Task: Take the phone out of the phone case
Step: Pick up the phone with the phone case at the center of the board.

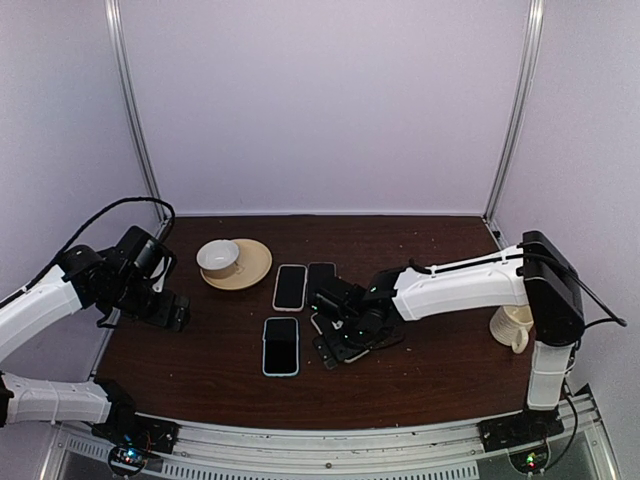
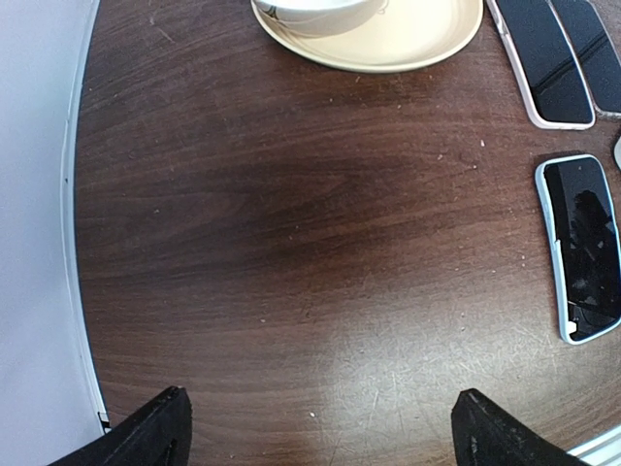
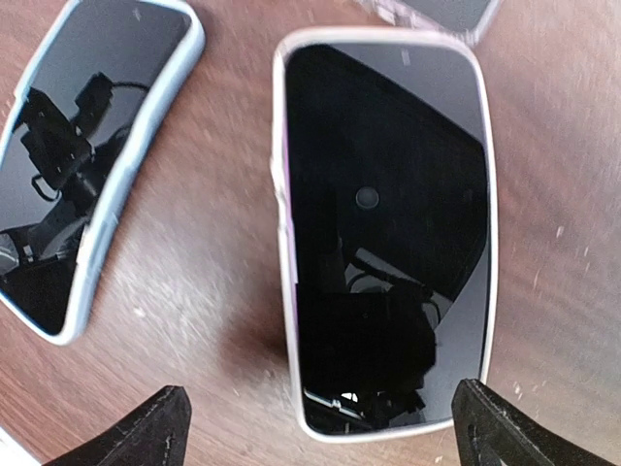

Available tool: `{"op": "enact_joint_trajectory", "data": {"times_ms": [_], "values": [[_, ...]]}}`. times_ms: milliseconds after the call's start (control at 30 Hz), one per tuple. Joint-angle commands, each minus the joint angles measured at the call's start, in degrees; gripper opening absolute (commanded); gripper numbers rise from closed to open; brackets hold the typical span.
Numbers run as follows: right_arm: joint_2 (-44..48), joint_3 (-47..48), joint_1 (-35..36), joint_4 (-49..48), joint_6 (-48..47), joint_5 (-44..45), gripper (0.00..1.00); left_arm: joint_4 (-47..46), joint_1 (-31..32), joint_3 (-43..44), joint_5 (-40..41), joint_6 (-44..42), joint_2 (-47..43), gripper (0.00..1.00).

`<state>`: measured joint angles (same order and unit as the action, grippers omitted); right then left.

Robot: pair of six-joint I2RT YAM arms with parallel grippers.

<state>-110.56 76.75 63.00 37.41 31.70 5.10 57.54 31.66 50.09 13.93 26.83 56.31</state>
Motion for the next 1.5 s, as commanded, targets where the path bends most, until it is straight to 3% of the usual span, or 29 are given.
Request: {"op": "enact_joint_trajectory", "data": {"times_ms": [0, 500, 800, 1100, 1333, 1467], "values": [[-2.0, 3.5, -0.5, 2.3, -2.8, 3.5, 1.00, -0.5, 0.5, 0.6, -0.4, -0.6, -1.0, 0.97], [-5.1, 5.0, -3.8, 1.8, -9.0, 2.7, 0.99, -0.7, 0.6, 0.5, -0.9, -0.9, -0.7, 0.97], [-6.3, 2.9, -6.3, -1.9, -10.0, -2.7, 0.99, -0.8, 0.7, 0.5, -0.9, -0.9, -0.6, 0.98], [-7.8, -0.6, -7.0, -3.9, -9.8, -6.7, 0.81, -0.8, 0.7, 0.5, -1.2, -1.1, 0.1, 0.97], [-7.4, -2.7, -7.1, -4.1, -10.4, -6.2, 0.59, -1.0, 0.8, 0.3, 0.9, -0.9, 0.0, 0.97], [-5.0, -3.3, -7.0, -5.1, -12.6, -6.3, 0.55, -1.1, 0.8, 0.4, 2.3, -0.9, -1.9, 0.97]]}}
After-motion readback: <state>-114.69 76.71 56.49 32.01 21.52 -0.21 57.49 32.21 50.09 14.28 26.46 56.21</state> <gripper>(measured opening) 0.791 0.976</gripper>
